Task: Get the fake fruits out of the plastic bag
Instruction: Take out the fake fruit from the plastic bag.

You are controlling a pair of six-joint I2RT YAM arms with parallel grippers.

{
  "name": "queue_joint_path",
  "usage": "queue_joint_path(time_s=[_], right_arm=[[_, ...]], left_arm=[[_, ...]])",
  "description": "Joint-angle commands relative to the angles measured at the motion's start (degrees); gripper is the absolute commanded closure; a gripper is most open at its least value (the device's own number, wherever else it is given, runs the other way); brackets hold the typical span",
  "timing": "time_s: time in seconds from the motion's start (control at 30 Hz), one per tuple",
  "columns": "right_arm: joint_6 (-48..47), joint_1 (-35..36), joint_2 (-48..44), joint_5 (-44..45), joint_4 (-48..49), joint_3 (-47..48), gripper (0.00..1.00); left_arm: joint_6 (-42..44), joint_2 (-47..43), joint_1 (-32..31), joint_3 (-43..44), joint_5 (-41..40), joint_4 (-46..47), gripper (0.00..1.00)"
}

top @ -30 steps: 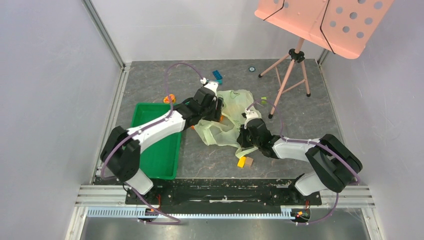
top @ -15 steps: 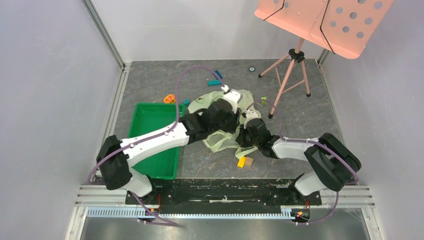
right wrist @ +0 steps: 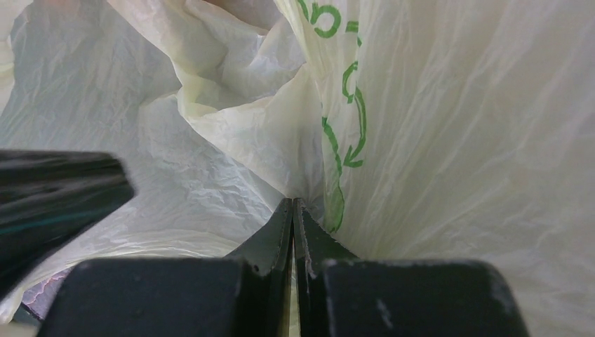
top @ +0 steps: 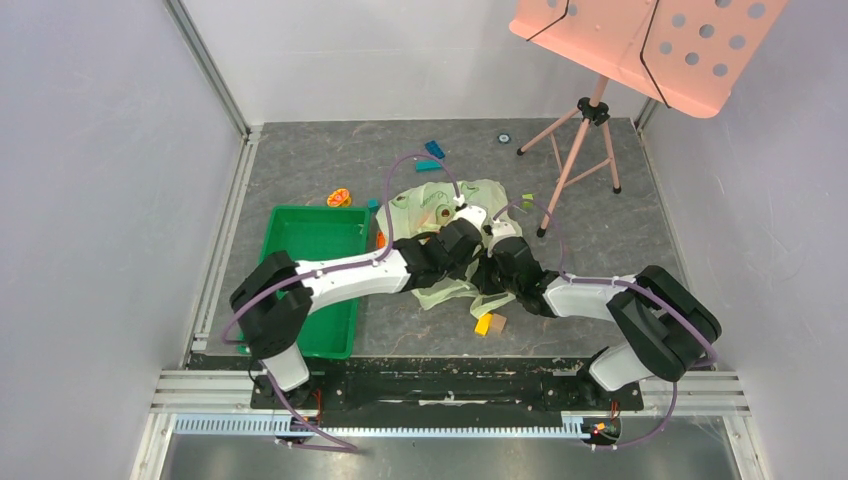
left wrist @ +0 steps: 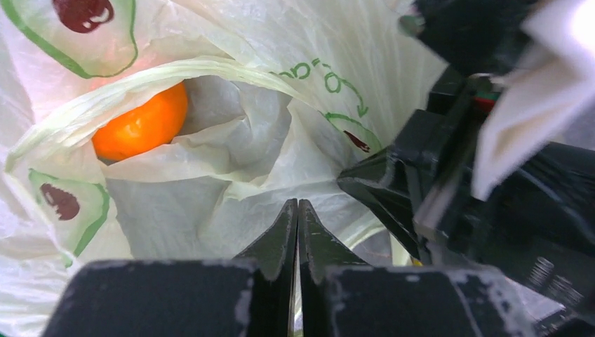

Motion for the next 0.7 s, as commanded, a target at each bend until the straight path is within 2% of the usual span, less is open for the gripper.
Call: queue_joint_path(time_s=[0.0,0.23,0.4,0.67], right_arm=[[0.33,0.25,1.11,-0.1,-1.35,-1.1,0.98],[0.08,0.25,1.06,-0.09,-1.43,-1.4,0.98],[0.08,0.3,1.36,-0.1,-1.32,-1.53,0.98],[0.17,0.23,1.89,-0.1,-0.92,-1.52,0.98]], left_arm=[[0.19,4.7,0.95,1.88,-2.95,3.36,0.95],[1.76,10.94,3.85,6.1,-3.15,4.78,0.94],[5.39,12.78,4.0,8.54,-6.32,6.38,0.83],[10.06,15.0,5.08,9.33,-13.35,7.55,0.51]])
